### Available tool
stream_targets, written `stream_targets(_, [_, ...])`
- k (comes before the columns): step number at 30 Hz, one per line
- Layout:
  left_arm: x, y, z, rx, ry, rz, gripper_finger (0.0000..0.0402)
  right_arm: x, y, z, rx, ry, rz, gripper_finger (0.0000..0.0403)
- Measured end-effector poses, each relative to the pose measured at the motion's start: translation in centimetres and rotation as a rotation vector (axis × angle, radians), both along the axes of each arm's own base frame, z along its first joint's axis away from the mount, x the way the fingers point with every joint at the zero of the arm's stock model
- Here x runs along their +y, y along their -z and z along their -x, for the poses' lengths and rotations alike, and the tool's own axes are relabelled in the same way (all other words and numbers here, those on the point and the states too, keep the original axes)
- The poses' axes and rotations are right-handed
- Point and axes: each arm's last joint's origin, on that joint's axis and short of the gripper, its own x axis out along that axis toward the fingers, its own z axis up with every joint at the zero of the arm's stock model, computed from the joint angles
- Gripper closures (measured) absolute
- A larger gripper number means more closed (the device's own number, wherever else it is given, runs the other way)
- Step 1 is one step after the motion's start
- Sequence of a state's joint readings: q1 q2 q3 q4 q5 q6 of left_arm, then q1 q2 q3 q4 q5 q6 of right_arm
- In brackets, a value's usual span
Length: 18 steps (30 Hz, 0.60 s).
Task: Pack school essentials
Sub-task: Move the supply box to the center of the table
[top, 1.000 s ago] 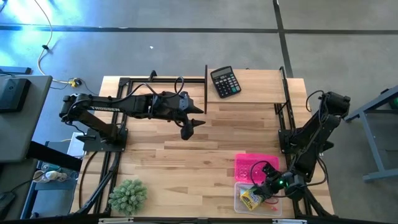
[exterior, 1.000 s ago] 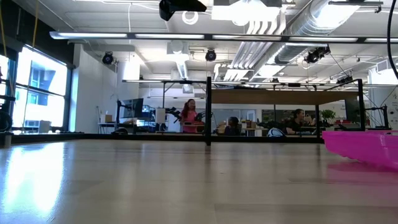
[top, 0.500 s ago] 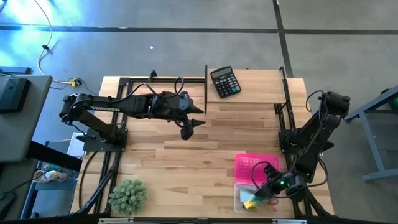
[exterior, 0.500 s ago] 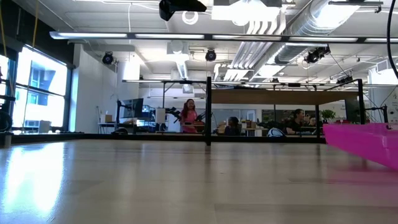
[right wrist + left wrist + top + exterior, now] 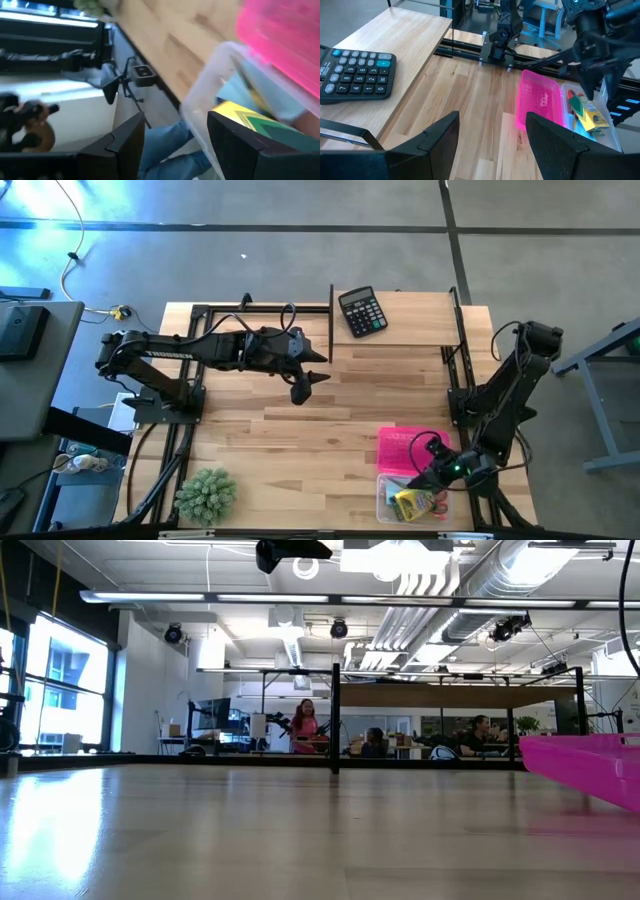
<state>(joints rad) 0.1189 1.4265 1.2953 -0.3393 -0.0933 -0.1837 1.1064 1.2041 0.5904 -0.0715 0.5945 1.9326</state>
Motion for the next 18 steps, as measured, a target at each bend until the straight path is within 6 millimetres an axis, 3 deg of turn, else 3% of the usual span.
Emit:
stream_targets(7, [0.0, 0.0, 0.0, 0.0, 0.0, 0.0, 0.0184, 0.8, -2.4, -0.9, -0.03, -0.193, 0.02, 0.0197])
stream_targets(14, [0.0, 0.0, 0.0, -0.002, -0.002, 0.005, 0.0184, 1.0, -1.0, -1.5, 0.146, -0.31, -0.004, 0.0197])
stream_targets(18, [0.0, 0.0, 0.0, -0.002, -0.003, 0.007, 0.0184, 0.5, -0.3, -1.8, 0.219, -0.28, 0.027, 0.0197])
